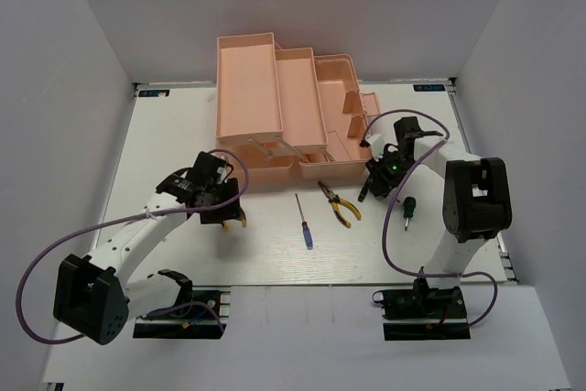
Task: Sort the tools into containers
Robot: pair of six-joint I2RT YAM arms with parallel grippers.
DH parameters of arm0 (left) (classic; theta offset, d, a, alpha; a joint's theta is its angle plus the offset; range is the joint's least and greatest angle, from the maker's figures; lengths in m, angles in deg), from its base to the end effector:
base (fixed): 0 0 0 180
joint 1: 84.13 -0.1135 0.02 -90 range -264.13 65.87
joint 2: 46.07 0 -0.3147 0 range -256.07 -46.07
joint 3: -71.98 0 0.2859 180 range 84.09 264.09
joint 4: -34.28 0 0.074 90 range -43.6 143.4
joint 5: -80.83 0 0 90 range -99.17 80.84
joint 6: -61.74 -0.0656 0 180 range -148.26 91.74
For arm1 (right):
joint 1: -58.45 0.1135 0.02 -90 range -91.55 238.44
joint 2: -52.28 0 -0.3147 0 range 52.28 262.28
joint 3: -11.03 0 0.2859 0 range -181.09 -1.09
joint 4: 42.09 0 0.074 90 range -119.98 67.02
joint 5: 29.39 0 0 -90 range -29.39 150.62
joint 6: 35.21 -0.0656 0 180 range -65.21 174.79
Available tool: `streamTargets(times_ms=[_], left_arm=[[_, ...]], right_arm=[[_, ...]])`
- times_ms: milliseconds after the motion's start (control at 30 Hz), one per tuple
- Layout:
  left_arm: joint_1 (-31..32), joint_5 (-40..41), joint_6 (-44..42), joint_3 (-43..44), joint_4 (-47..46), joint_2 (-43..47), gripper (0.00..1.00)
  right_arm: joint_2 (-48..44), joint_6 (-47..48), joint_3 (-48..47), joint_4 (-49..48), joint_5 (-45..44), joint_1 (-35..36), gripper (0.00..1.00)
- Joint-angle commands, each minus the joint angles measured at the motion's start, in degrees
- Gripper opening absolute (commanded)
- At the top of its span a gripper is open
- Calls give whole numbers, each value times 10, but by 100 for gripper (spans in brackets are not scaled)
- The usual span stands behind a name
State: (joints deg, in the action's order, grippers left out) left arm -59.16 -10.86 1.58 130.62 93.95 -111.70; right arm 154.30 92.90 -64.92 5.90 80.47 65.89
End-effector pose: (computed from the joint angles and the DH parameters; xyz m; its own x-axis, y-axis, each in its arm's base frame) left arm 0.2070 -0.0985 0.2372 -0.9372 -0.1122 -0.3302 -0.0390 0.9746 -0.2206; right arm 0.3735 0.0713 0.1652 -0.6179 -0.6661 -0.4177 -0.7571 0.6475 0.0875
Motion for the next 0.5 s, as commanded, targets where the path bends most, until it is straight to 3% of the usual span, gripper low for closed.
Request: streamTargets(times_ms=[0, 67, 100, 133, 233, 267, 300, 367, 467], left_arm=[[11, 13, 7, -3, -23, 30, 68], [11, 5, 7, -3, -33, 37, 64], [17, -14, 2, -3, -48, 42, 62], [23, -25, -6, -3, -60, 42, 52], [38, -64, -23, 11, -99, 29, 34], [39, -71, -29, 11, -106, 21, 26], [52, -81, -37, 18, -119, 12, 23], [60, -92, -43, 25, -133, -18, 20], [81, -110, -56, 44, -166, -61, 23]], right_arm=[[4, -23, -1, -21, -54, -5, 12], [-15, -21, -2, -8, -60, -8, 0], [-36, -10, -4, 8, -57, -14, 0], [-47, -5, -7, 30, -54, -17, 0], [-110, 48, -33, 134, 11, -33, 0], [-142, 88, -58, 166, 84, -41, 0], [-152, 106, -83, 245, 111, -46, 0], [-179, 147, -116, 273, 181, -48, 0], [-181, 59, -159, 217, 207, -40, 0]])
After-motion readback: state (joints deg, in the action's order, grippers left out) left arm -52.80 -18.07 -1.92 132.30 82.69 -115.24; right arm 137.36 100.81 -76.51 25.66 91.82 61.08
